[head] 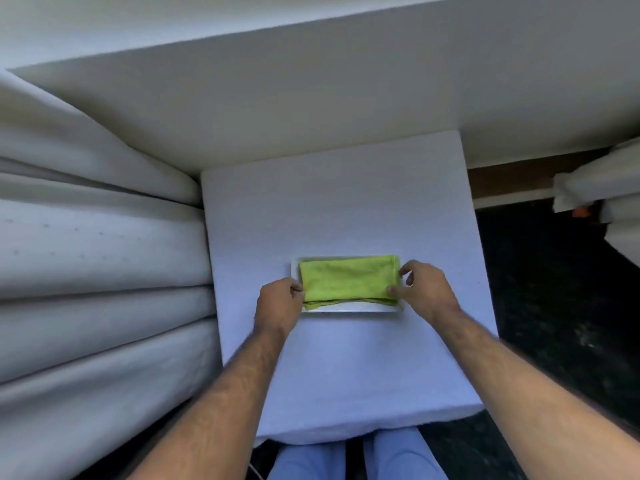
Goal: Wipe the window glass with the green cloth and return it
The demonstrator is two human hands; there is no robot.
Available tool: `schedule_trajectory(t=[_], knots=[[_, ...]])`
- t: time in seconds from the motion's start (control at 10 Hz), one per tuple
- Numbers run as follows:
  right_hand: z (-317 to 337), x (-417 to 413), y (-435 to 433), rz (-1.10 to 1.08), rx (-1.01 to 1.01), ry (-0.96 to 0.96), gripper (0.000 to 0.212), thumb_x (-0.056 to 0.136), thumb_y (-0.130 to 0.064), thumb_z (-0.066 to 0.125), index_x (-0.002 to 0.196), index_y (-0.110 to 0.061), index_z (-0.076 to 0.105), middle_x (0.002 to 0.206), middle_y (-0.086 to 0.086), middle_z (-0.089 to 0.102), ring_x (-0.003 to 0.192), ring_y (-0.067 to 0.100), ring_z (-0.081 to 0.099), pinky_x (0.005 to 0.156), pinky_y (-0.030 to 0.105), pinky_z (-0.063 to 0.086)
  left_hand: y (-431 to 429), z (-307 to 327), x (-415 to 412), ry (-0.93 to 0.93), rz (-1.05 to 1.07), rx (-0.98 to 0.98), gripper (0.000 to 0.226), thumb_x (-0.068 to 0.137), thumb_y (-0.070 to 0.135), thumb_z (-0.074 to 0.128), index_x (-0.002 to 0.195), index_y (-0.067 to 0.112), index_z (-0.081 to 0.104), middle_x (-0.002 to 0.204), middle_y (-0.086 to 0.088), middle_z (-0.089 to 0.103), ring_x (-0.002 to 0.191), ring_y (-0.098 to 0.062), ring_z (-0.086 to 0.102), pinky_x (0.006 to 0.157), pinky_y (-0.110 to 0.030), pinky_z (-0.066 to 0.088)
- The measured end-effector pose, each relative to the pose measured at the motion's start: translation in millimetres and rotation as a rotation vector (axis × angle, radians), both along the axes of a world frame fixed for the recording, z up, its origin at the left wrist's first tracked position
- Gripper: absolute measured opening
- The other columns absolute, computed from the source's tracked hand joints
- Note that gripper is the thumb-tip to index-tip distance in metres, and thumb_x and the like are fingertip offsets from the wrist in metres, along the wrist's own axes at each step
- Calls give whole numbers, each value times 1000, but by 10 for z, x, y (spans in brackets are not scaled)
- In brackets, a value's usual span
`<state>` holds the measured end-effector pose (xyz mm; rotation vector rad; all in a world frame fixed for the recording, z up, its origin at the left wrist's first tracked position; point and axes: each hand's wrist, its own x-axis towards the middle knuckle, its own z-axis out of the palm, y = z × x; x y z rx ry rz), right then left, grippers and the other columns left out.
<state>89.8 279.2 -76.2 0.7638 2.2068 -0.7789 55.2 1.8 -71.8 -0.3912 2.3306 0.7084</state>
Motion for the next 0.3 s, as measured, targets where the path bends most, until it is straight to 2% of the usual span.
schedule_trajectory(t=[0.1, 0.2, 0.3], knots=[[220, -134, 37, 116, 40, 13, 60, 92, -41, 79, 141, -14, 57, 135, 12, 63, 125, 30, 62, 100, 43, 54, 32, 208, -107, 44, -104, -35, 18, 95, 13, 63, 105, 13, 77, 111, -7, 79, 106, -28, 71, 91, -34, 56], [640, -449, 53, 333, 136, 141, 66, 101, -43, 67, 154, -11, 45, 156, 11, 50, 146, 30, 48, 114, 47, 47, 49, 532, -373, 157, -202, -30, 24, 98, 21, 64, 120, 13, 70, 123, -7, 72, 112, -30, 68, 95, -39, 55], [1142, -759, 50, 533, 254, 321, 74, 103, -46, 61, 161, -7, 35, 169, 14, 36, 162, 31, 27, 127, 48, 34, 69, 959, -659, 281, -314, -50, 37, 101, 25, 61, 136, 12, 60, 141, -9, 62, 130, -30, 59, 105, -43, 50]])
